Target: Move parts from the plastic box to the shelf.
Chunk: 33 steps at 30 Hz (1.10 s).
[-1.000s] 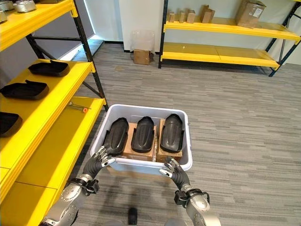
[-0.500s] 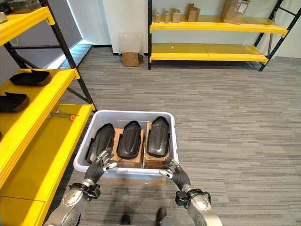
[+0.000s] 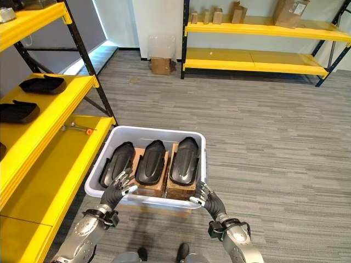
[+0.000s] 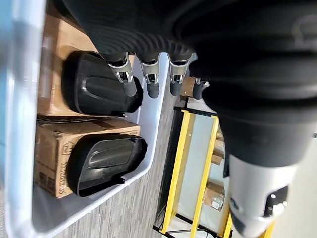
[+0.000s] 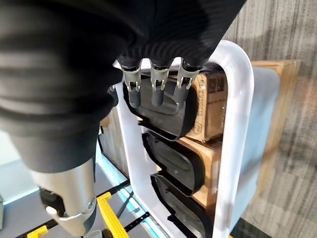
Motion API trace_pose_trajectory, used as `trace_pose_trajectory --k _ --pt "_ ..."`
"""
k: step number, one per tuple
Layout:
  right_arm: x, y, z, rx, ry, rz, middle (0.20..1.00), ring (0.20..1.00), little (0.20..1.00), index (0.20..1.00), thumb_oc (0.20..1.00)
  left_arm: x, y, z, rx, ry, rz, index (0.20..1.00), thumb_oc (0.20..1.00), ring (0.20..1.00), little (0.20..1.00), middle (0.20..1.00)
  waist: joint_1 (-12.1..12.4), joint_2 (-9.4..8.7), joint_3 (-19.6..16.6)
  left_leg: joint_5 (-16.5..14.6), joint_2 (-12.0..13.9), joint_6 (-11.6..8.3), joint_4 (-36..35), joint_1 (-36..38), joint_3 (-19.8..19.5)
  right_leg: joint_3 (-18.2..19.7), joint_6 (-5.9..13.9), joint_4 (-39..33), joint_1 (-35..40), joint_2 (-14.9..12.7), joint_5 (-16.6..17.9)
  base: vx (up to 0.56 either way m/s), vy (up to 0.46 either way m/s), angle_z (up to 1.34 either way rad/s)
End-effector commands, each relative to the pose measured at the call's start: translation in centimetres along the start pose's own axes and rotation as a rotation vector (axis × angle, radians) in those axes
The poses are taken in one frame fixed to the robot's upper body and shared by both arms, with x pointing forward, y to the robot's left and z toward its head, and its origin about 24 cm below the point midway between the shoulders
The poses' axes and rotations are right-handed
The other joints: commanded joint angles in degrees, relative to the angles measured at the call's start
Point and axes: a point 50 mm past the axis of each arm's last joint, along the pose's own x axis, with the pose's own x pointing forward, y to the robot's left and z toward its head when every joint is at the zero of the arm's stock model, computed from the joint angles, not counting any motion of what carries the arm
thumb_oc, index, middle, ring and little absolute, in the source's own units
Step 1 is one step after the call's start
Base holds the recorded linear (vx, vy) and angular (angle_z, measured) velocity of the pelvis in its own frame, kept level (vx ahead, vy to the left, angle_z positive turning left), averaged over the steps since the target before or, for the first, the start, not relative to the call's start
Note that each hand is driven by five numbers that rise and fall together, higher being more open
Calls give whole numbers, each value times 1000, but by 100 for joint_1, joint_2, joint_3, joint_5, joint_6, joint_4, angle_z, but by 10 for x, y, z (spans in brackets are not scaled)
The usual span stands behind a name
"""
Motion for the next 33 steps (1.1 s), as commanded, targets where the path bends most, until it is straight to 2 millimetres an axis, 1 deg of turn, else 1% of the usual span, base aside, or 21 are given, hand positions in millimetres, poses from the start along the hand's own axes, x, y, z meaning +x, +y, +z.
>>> trace_pose_trajectory --k 1,2,3,4,5,7,8,9,10,12,14,15,16,17,19,22,27,31,33 --pt "3 3 23 -21 -116 24 1000 1000 1000 1000 1000 4 -2 24 11 -120 -24 1000 1000 1000 1000 1000 -63 -108 -95 179 653 -102 -410 122 -73 339 719 -588 333 0 180 8 98 -25" --pt "2 -1 22 -7 -123 -6 1000 1000 1000 1000 1000 5 -5 26 16 -128 -40 1000 1000 1000 1000 1000 -93 -6 -166 512 1019 -202 -1223 215 -269 403 794 -695 269 67 125 32 129 -18" --pt "1 -3 24 -5 -130 -15 1000 1000 1000 1000 1000 5 -6 27 15 -129 -50 1000 1000 1000 1000 1000 -136 70 -193 607 1114 -309 -1506 232 -243 409 835 -695 257 70 89 29 132 -4" --pt "1 -3 24 -5 -130 -15 1000 1000 1000 1000 1000 6 -7 27 14 -129 -50 1000 1000 1000 1000 1000 -135 77 -195 627 1122 -314 -1543 250 -239 409 833 -695 257 77 87 65 249 7" --pt "1 -8 27 -18 -137 -32 1000 1000 1000 1000 1000 7 -9 26 -3 -136 -52 1000 1000 1000 1000 1000 -192 233 -226 596 1164 -420 -1667 303 -101 406 921 -695 266 -17 90 82 277 5" --pt "3 -7 28 -28 -140 -23 1000 1000 1000 1000 1000 6 -8 24 -10 -132 -46 1000 1000 1000 1000 1000 -162 376 -275 391 1041 -393 -1637 391 -196 504 962 -695 294 -119 173 124 368 -12" --pt "3 -7 28 -30 -135 -18 1000 1000 1000 1000 1000 6 -8 24 -13 -134 -50 1000 1000 1000 1000 1000 -166 418 -279 299 967 -365 -1556 387 -150 508 1009 -695 338 -242 224 117 323 -37" --pt "3 -6 27 -33 -129 -15 1000 1000 1000 1000 1000 6 -7 24 -12 -133 -55 1000 1000 1000 1000 1000 -158 435 -271 245 917 -351 -1514 402 -111 510 1023 -695 362 -312 251 110 322 -25" --pt "4 -5 26 -31 -126 -15 1000 1000 1000 1000 1000 6 -7 25 4 -134 -62 1000 1000 1000 1000 1000 -169 447 -258 178 839 -330 -1455 408 -53 527 1063 -695 379 -438 318 92 282 -8" --pt "5 0 23 -18 -119 -2 1000 1000 1000 1000 1000 7 -6 28 15 -140 -67 1000 1000 1000 1000 1000 -170 431 -246 45 705 -276 -1410 456 80 539 1144 -695 433 -639 388 96 296 9" --pt "7 5 21 -9 -113 11 1000 1000 1000 1000 1000 9 -6 31 35 -148 -71 1000 1000 1000 1000 1000 -167 420 -254 -84 509 -173 -1429 529 182 521 1282 -695 458 -880 495 77 263 4" --pt "7 5 21 -8 -114 11 1000 1000 1000 1000 1000 9 -6 31 35 -148 -71 1000 1000 1000 1000 1000 -162 413 -251 -84 501 -168 -1429 534 188 526 1287 -695 460 -888 495 67 274 -9" --pt "9 10 20 -6 -109 32 1000 1000 1000 1000 1000 10 -5 32 46 -151 -70 1000 1000 1000 1000 1000 -158 389 -268 -151 354 -75 -1485 605 293 521 1373 -663 454 -1036 582 59 250 -10" --pt "10 14 19 -7 -109 47 1000 1000 1000 1000 1000 11 -6 33 51 -151 -72 1000 1000 1000 1000 1000 -146 376 -282 -170 289 -35 -1536 650 349 510 1424 -626 427 -1121 620 82 320 -10" --pt "11 17 21 -11 -115 61 1000 1000 1000 1000 1000 11 -4 33 54 -151 -66 1000 1000 1000 1000 1000 -145 335 -313 -198 202 18 -1608 705 402 529 1485 -549 397 -1209 671 56 173 -11" --pt "11 19 24 -23 -132 67 1000 1000 1000 1000 1000 10 -3 33 62 -153 -61 1000 1000 1000 1000 1000 -125 286 -344 -228 172 45 -1639 744 433 509 1528 -539 402 -1256 697 41 77 -6" --pt "11 20 47 -59 -223 82 1000 1000 1000 1000 1000 6 3 35 75 -160 -42 1000 1000 1000 1000 1000 -104 154 -444 -251 165 76 -1748 877 483 418 1559 -581 494 -1263 706 75 32 -1" --pt "13 21 73 -91 -330 75 1000 1000 1000 1000 1000 4 4 36 72 -165 -33 1000 1000 1000 1000 1000 -90 88 -468 -246 212 49 -1792 884 525 358 1556 -671 523 -1236 702 22 -4 -1" --pt "19 25 88 -104 -384 78 1000 1000 1000 1000 1000 4 4 37 69 -169 -33 1000 1000 1000 1000 1000 -56 64 -460 -238 234 34 -1792 845 538 335 1553 -695 493 -1234 700 0 0 0"
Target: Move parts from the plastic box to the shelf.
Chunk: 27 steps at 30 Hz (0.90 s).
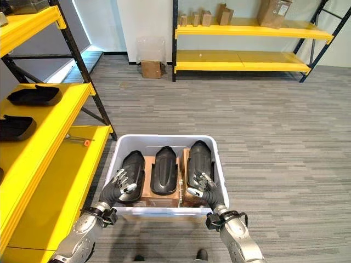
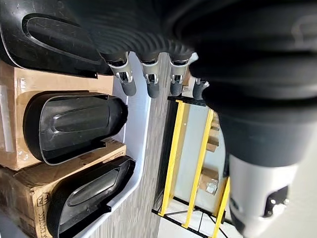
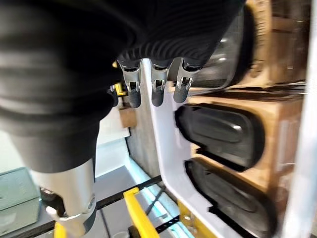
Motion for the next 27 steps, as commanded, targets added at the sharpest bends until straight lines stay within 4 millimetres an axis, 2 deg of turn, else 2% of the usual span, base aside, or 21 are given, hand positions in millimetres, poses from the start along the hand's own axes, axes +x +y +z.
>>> trace_pose_trajectory --k 1,2,3,6,14,16,20,21,23,24,27 --pt "24 12 55 -72 -249 45 1000 1000 1000 1000 1000 6 1 30 54 -141 -31 1000 1000 1000 1000 1000 114 -64 -49 -237 240 -19 63 -87 223 -78 359 53 101 -364 7 0 0 0" --pt "24 12 55 -72 -250 45 1000 1000 1000 1000 1000 6 1 30 54 -141 -31 1000 1000 1000 1000 1000 113 -64 -49 -236 240 -20 63 -89 224 -77 359 53 98 -363 7 0 0 0" --pt "32 19 72 -92 -310 68 1000 1000 1000 1000 1000 7 -2 33 49 -153 -41 1000 1000 1000 1000 1000 154 -77 -23 -201 259 -40 63 -152 233 -94 354 53 29 -361 11 -17 -24 -3" --pt "47 32 95 -110 -388 96 1000 1000 1000 1000 1000 12 -8 39 7 -176 -68 1000 1000 1000 1000 1000 234 -83 85 -110 288 -86 63 -360 218 -127 350 53 -162 -357 47 -75 -34 -2" --pt "82 69 145 -91 -529 126 1000 1000 1000 1000 1000 28 -24 73 -18 -313 -115 1000 1000 1000 1000 1000 417 -3 411 259 343 -203 63 -1405 143 -98 314 53 -1197 -328 262 -137 -26 1" --pt "88 70 157 -113 -556 104 1000 1000 1000 1000 1000 30 -25 80 -20 -343 -116 1000 1000 1000 1000 1000 451 22 481 338 348 -229 63 -1624 117 -75 299 53 -1411 -321 315 -109 -16 1" --pt "92 71 193 -171 -669 49 1000 1000 1000 1000 1000 35 -24 93 -14 -397 -94 1000 1000 1000 1000 1000 496 66 712 443 348 -260 63 -1996 116 -12 304 53 -1809 -331 415 -70 -18 1" --pt "92 71 194 -171 -670 48 1000 1000 1000 1000 1000 35 -24 93 -14 -398 -94 1000 1000 1000 1000 1000 498 65 710 445 348 -260 63 -2006 118 -9 303 53 -1822 -330 418 -58 -16 -5" --pt "93 64 229 -226 -768 -42 1000 1000 1000 1000 1000 37 -27 100 -15 -428 -100 1000 1000 1000 1000 1000 538 140 968 533 345 -276 63 -2215 107 29 290 53 -2020 -356 481 -69 -17 -5" --pt "94 64 230 -227 -769 -42 1000 1000 1000 1000 1000 37 -27 100 -15 -429 -101 1000 1000 1000 1000 1000 541 141 972 535 345 -276 63 -2218 109 32 289 53 -2025 -355 484 -50 -7 -4" --pt "91 56 254 -235 -840 -119 1000 1000 1000 1000 1000 39 -31 103 -16 -440 -106 1000 1000 1000 1000 1000 551 189 1154 579 326 -271 63 -2323 133 65 292 53 -2156 -352 532 -45 0 -3"
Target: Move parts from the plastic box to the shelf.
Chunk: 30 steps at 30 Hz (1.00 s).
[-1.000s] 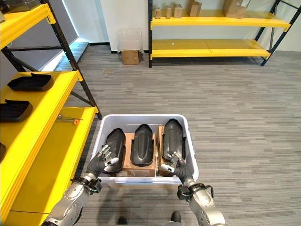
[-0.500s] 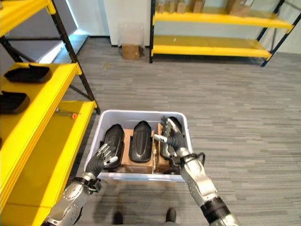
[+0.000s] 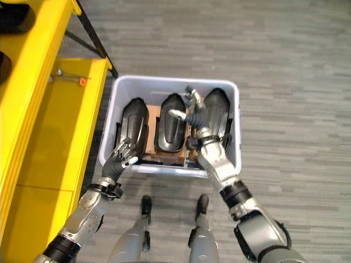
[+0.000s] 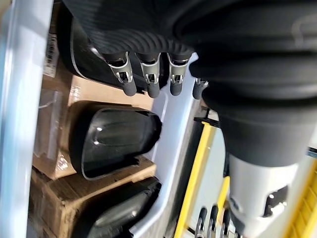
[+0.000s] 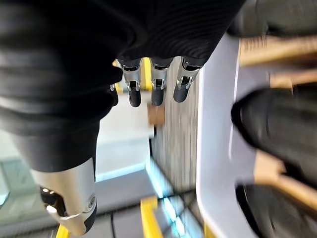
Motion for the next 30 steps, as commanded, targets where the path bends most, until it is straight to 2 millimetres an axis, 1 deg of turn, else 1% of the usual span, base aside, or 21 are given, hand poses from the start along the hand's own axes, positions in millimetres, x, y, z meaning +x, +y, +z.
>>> trace_pose_trajectory --k 1,2,3,5,6,7,8,9,10,11,14,18,22,23,27,30 --pt "20 -5 55 -35 -251 -52 1000 1000 1000 1000 1000 6 -8 29 12 -148 -44 1000 1000 1000 1000 1000 42 -67 55 -75 230 -181 25 -111 142 39 503 29 94 -472 -73 -38 6 -4" --pt "21 -8 60 -53 -274 -65 1000 1000 1000 1000 1000 7 -10 29 11 -149 -46 1000 1000 1000 1000 1000 41 -49 98 -64 237 -182 25 -150 156 49 499 29 46 -471 -66 -43 2 -7" --pt "21 -13 71 -53 -325 -96 1000 1000 1000 1000 1000 10 -13 29 4 -154 -50 1000 1000 1000 1000 1000 5 -24 189 -45 241 -184 25 -202 183 84 506 29 -45 -477 -43 -26 2 -8" --pt "21 -13 72 -53 -325 -97 1000 1000 1000 1000 1000 10 -13 29 3 -155 -51 1000 1000 1000 1000 1000 13 -25 187 -44 241 -183 25 -207 188 89 506 29 -53 -477 -41 -16 5 -7" --pt "18 -17 83 -96 -389 -111 1000 1000 1000 1000 1000 12 -14 29 7 -152 -46 1000 1000 1000 1000 1000 -25 -3 255 -33 225 -186 25 -258 210 132 509 29 -130 -482 -32 -19 13 -6" --pt "16 -19 86 -104 -407 -124 1000 1000 1000 1000 1000 12 -14 30 7 -158 -46 1000 1000 1000 1000 1000 -30 6 278 -28 222 -183 25 -280 220 146 510 29 -160 -486 -30 -27 4 -10" --pt "11 -21 96 -116 -467 -141 1000 1000 1000 1000 1000 13 -16 31 6 -164 -50 1000 1000 1000 1000 1000 -71 12 328 -29 227 -178 25 -306 215 168 510 29 -204 -487 -26 -14 -6 -10" --pt "10 -21 96 -117 -467 -142 1000 1000 1000 1000 1000 13 -17 31 6 -164 -51 1000 1000 1000 1000 1000 -66 11 326 -28 227 -177 25 -307 215 169 510 29 -206 -487 -25 -17 -8 -10" --pt "6 -22 100 -106 -497 -151 1000 1000 1000 1000 1000 14 -17 30 7 -165 -50 1000 1000 1000 1000 1000 -93 17 363 -26 221 -177 38 -323 219 179 511 29 -229 -495 -13 -31 -2 -5" --pt "-1 -21 103 -84 -538 -162 1000 1000 1000 1000 1000 15 -19 30 6 -167 -50 1000 1000 1000 1000 1000 -139 40 465 -38 213 -177 101 -376 219 196 496 29 -245 -519 3 -38 -7 -5" --pt "-12 -20 104 -85 -580 -176 1000 1000 1000 1000 1000 16 -21 33 12 -182 -49 1000 1000 1000 1000 1000 -200 96 638 -128 197 -171 396 -541 173 226 452 177 -327 -537 -33 -49 -12 -5" --pt "-20 -16 102 -84 -597 -174 1000 1000 1000 1000 1000 18 -22 34 13 -195 -47 1000 1000 1000 1000 1000 -253 112 769 -256 214 -139 774 -803 139 307 399 486 -572 -532 -135 -58 -17 -2" --pt "-28 -16 97 -81 -597 -181 1000 1000 1000 1000 1000 18 -25 34 5 -201 -50 1000 1000 1000 1000 1000 -302 141 847 -334 241 -133 1013 -1019 91 363 359 733 -791 -527 -230 -26 -13 -3" --pt "-31 -17 93 -82 -585 -187 1000 1000 1000 1000 1000 17 -26 33 4 -201 -52 1000 1000 1000 1000 1000 -324 178 865 -381 257 -144 1108 -1107 71 380 345 841 -881 -507 -303 0 0 0" --pt "-30 -16 83 -61 -544 -198 1000 1000 1000 1000 1000 18 -30 32 8 -194 -65 1000 1000 1000 1000 1000 -350 221 849 -429 277 -143 1229 -1270 62 438 328 976 -1076 -493 -357 -35 -15 1" --pt "-25 -17 76 -65 -502 -206 1000 1000 1000 1000 1000 18 -31 32 11 -196 -69 1000 1000 1000 1000 1000 -336 256 843 -434 280 -150 1266 -1347 70 467 309 1033 -1185 -481 -388 -29 -14 -3"
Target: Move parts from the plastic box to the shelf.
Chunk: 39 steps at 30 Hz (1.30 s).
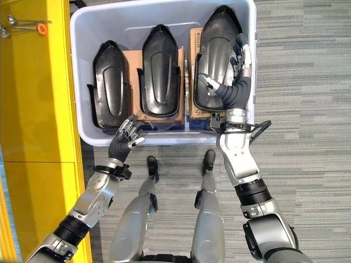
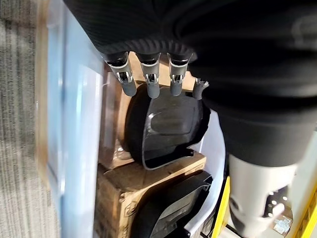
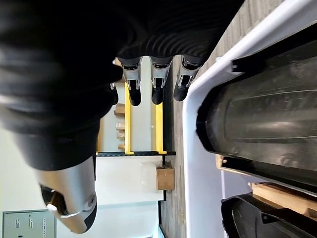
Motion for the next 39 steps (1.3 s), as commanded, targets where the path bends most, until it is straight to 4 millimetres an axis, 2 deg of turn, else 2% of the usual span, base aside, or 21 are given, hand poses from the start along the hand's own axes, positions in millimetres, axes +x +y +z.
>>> trace_pose_trajectory --k 1,14,15,18,19,25,28,31,32,39 --pt "0 5 12 62 -87 -8 1000 1000 1000 1000 1000 -8 -4 8 7 -68 -22 1000 1000 1000 1000 1000 -26 -76 -430 -424 276 -163 899 -673 -163 125 361 731 -350 -463 -490 -27 -12 -5" --pt "22 13 -18 -92 46 80 1000 1000 1000 1000 1000 -10 -6 7 3 -51 -60 1000 1000 1000 1000 1000 104 -18 -442 -370 259 -158 872 -821 -251 62 319 850 -520 -472 -513 -5 -7 1" --pt "28 10 -29 -126 98 78 1000 1000 1000 1000 1000 -10 -7 7 -1 -52 -72 1000 1000 1000 1000 1000 149 -10 -444 -356 254 -163 862 -831 -270 49 314 857 -525 -472 -520 -4 -2 7" --pt "37 7 -39 -265 133 114 1000 1000 1000 1000 1000 -9 -9 9 -24 -59 -86 1000 1000 1000 1000 1000 213 8 -432 -332 247 -145 836 -845 -303 36 302 848 -528 -476 -520 -4 -1 6" --pt "40 3 -48 -307 182 125 1000 1000 1000 1000 1000 -7 -12 10 -25 -64 -99 1000 1000 1000 1000 1000 253 19 -415 -323 244 -145 828 -847 -327 13 296 862 -526 -491 -529 -3 -2 4" --pt "44 -3 -59 -384 239 150 1000 1000 1000 1000 1000 -5 -15 12 -19 -67 -118 1000 1000 1000 1000 1000 315 33 -368 -322 220 -130 852 -858 -370 -33 291 893 -487 -503 -548 0 -2 3" --pt "39 -11 -77 -474 331 183 1000 1000 1000 1000 1000 -2 -18 13 -16 -70 -133 1000 1000 1000 1000 1000 379 39 -349 -320 193 -117 857 -859 -409 -62 292 894 -445 -515 -558 7 4 5" --pt "35 -16 -86 -492 386 179 1000 1000 1000 1000 1000 0 -20 15 -17 -81 -143 1000 1000 1000 1000 1000 409 49 -345 -321 187 -118 857 -841 -418 -84 291 889 -414 -522 -568 10 9 6" --pt "26 -26 -100 -539 468 184 1000 1000 1000 1000 1000 2 -22 17 -21 -90 -150 1000 1000 1000 1000 1000 450 61 -337 -320 174 -119 867 -838 -431 -100 294 891 -386 -532 -570 2 6 7" --pt "-5 -24 -123 -594 582 280 1000 1000 1000 1000 1000 6 -24 19 -26 -107 -146 1000 1000 1000 1000 1000 471 50 -299 -326 149 -95 854 -804 -432 -118 310 846 -316 -538 -549 4 8 3"
